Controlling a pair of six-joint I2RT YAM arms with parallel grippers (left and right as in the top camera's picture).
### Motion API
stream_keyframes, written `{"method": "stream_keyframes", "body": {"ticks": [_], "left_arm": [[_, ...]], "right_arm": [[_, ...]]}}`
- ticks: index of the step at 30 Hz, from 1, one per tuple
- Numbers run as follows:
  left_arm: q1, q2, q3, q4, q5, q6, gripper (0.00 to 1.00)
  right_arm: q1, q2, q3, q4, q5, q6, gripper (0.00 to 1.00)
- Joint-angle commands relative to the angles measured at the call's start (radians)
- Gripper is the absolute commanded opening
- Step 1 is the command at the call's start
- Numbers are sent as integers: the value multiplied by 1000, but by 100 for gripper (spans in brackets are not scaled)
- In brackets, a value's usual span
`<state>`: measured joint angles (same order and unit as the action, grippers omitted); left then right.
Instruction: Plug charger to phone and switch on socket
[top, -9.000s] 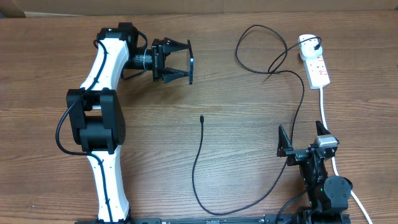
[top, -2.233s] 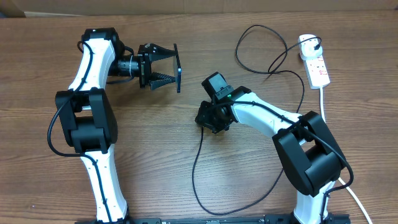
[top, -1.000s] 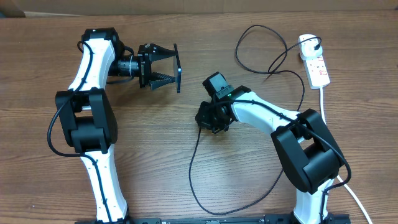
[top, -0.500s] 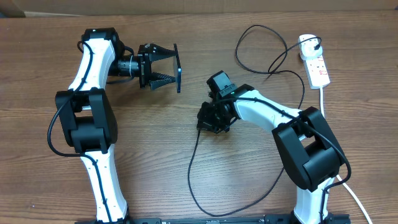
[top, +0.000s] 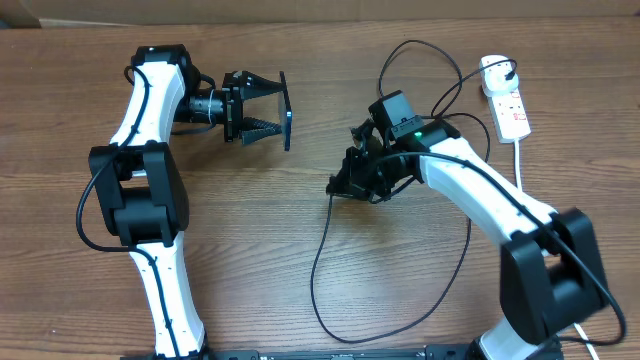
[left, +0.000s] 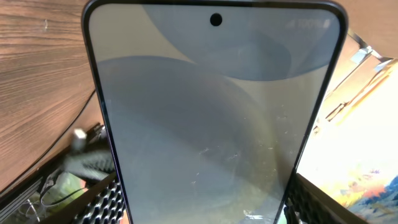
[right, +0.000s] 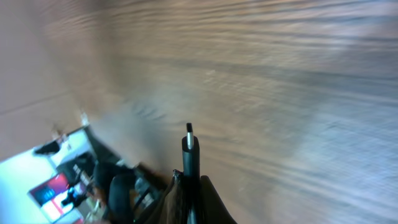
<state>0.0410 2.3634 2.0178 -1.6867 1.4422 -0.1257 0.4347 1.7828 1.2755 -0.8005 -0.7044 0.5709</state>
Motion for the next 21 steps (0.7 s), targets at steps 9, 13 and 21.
{"method": "stream_keyframes", "body": {"ticks": [9, 13, 21], "left_arm": [[-1, -35, 26, -4, 139, -82, 55], [-1, -35, 26, -4, 140, -136, 55], [-1, -35, 26, -3, 136, -110, 53]], "right_arm": [[2, -72, 23, -25, -67, -30, 4], [2, -72, 23, -31, -63, -30, 4], [2, -72, 23, -48, -48, -54, 4]]}}
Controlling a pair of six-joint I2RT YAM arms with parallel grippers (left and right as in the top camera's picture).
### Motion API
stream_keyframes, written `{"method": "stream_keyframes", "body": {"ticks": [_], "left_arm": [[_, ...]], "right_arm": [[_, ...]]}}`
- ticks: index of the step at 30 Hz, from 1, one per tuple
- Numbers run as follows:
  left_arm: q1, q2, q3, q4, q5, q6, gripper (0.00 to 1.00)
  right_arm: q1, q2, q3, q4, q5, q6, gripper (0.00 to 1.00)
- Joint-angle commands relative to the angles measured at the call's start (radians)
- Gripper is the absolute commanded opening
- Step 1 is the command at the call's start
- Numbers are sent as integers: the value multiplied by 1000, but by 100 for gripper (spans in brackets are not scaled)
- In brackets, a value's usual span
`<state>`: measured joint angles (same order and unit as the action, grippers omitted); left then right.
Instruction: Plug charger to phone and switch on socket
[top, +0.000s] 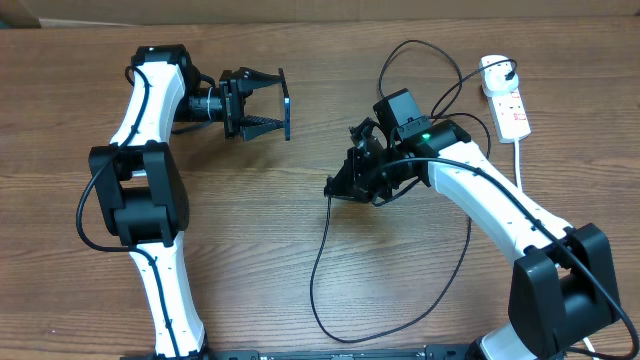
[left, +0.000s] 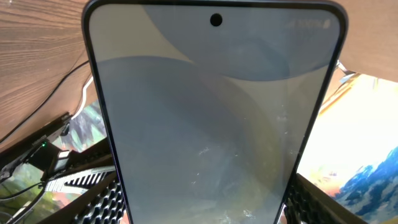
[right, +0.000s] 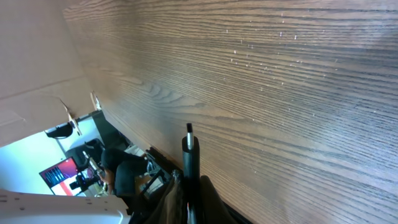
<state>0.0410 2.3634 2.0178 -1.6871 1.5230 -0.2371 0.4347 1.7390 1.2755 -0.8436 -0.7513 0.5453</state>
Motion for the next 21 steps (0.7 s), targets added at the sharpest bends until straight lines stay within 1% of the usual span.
{"method": "stream_keyframes", "body": {"ticks": [1, 5, 10, 16, 18, 21], "left_arm": [[-1, -35, 26, -3, 45, 6, 53], [-3, -35, 26, 32, -51, 5, 52], [-7, -35, 26, 121, -182, -3, 46], [-31, -35, 26, 209, -320, -88, 46], [-43, -35, 26, 248, -347, -129, 46], [-63, -35, 27, 291, -347, -163, 45]], "right_arm": [[3, -28, 23, -11, -2, -31, 4], [3, -29, 23, -43, -2, -42, 4], [2, -52, 23, -90, 4, -87, 4], [2, -127, 23, -154, 97, -87, 4], [2, -153, 23, -174, 124, -87, 4], [2, -188, 23, -196, 163, -87, 4]]}}
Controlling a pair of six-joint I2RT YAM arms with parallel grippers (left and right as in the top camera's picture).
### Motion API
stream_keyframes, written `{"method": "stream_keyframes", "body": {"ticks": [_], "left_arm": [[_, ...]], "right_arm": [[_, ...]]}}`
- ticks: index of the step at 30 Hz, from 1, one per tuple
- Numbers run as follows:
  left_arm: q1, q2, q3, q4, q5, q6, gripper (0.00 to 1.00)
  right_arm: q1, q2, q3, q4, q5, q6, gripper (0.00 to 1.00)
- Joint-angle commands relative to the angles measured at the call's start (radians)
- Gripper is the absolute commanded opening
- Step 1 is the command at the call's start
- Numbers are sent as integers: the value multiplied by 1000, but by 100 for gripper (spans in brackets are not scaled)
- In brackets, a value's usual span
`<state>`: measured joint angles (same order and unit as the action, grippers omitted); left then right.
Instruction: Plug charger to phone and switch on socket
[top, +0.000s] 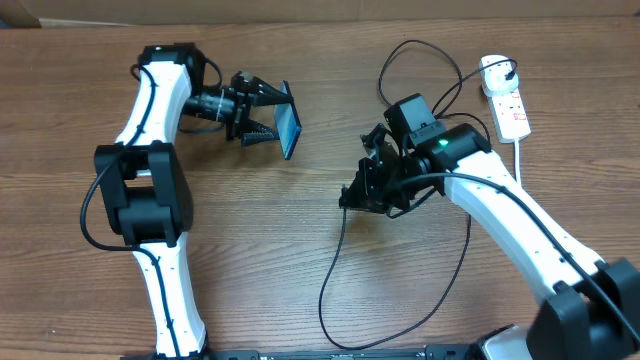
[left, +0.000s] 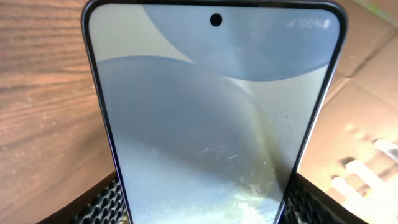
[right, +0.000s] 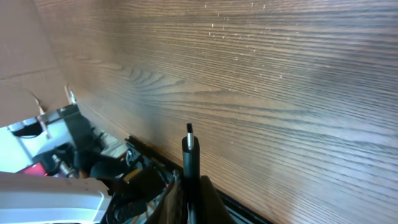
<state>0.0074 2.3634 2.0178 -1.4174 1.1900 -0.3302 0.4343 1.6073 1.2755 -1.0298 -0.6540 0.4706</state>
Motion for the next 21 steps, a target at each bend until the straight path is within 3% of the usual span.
{"method": "stream_keyframes", "body": {"ticks": [1, 5, 11, 16, 21], "left_arm": [[-36, -35, 27, 33, -14, -82, 45], [-73, -36, 42, 108, -23, -127, 36], [-103, -36, 173, 102, -154, -154, 37], [-107, -36, 332, 40, -258, -180, 38], [-107, -36, 532, -110, -487, -195, 37]], "right_arm": [[2, -66, 23, -16, 79, -11, 4], [2, -104, 23, -49, 130, -8, 4], [2, -109, 23, -99, 176, -8, 4], [2, -109, 23, -102, 177, -8, 4], [2, -109, 23, -97, 183, -8, 4]]}}
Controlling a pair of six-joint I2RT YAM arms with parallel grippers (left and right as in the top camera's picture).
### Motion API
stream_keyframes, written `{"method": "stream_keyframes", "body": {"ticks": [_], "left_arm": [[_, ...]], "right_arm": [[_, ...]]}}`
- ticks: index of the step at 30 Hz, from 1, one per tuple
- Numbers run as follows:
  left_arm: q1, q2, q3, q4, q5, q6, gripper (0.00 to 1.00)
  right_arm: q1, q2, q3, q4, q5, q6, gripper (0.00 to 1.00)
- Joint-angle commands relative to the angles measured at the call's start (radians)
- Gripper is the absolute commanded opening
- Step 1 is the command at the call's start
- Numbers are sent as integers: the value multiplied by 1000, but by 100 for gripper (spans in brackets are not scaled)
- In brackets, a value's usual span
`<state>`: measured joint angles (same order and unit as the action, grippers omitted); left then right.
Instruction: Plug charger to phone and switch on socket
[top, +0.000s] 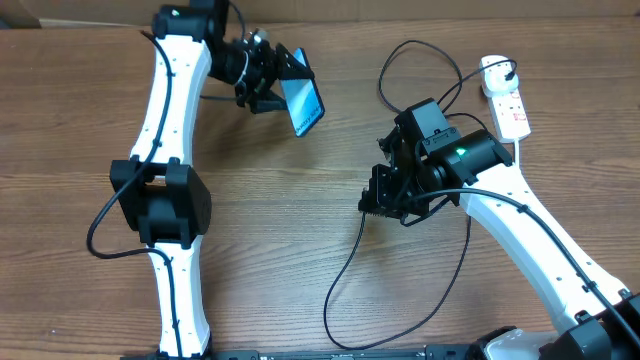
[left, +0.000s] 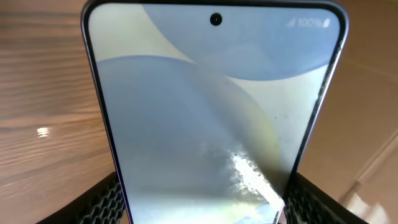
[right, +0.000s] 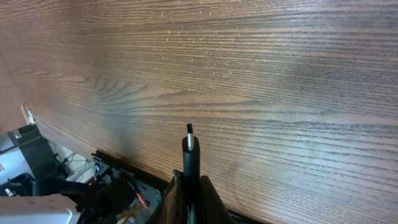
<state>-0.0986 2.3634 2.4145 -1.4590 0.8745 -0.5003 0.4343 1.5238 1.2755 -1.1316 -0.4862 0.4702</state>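
My left gripper (top: 285, 88) is shut on the phone (top: 304, 104), held off the table at the back, its lit blue screen tilted up and to the right. In the left wrist view the phone (left: 214, 106) fills the frame between the two black pads (left: 106, 202). Near the table's middle my right gripper (top: 373, 203) is shut on the black charger plug (right: 189, 152), whose metal tip points up in the right wrist view. The black cable (top: 345, 270) loops over the table back to the white socket strip (top: 505, 98) at the far right.
The wooden table (top: 260, 240) lies under both arms. A cardboard wall (top: 400, 8) runs along its back edge. The socket strip's own white lead (top: 520, 160) trails toward the front right, beside the right arm.
My left gripper has moved farther back and to the right with the phone, whose screen now faces more upward. My right gripper has shifted a little right and toward the front with the plug.
At first the left gripper held the phone edge-on at the back left, and the right gripper held the plug near the centre. Both stayed much the same, then the phone tilted. Now the phone sits higher and farther right, the plug slightly farther right.
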Motion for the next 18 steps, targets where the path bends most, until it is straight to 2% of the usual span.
{"method": "stream_keyframes", "body": {"ticks": [1, 5, 9, 18], "left_arm": [[-1, -36, 171, -100, -210, -24, 37], [-5, -36, 253, -185, -285, -24, 38], [-17, -36, 264, -225, -332, -23, 38], [-74, -36, 264, -231, -495, -20, 39]], "right_arm": [[2, -26, 23, 10, 14, -8, 4], [2, -26, 23, 34, 6, -8, 4], [2, -26, 23, 75, -11, -8, 4], [4, -9, -8, 140, 188, 14, 4]]}}
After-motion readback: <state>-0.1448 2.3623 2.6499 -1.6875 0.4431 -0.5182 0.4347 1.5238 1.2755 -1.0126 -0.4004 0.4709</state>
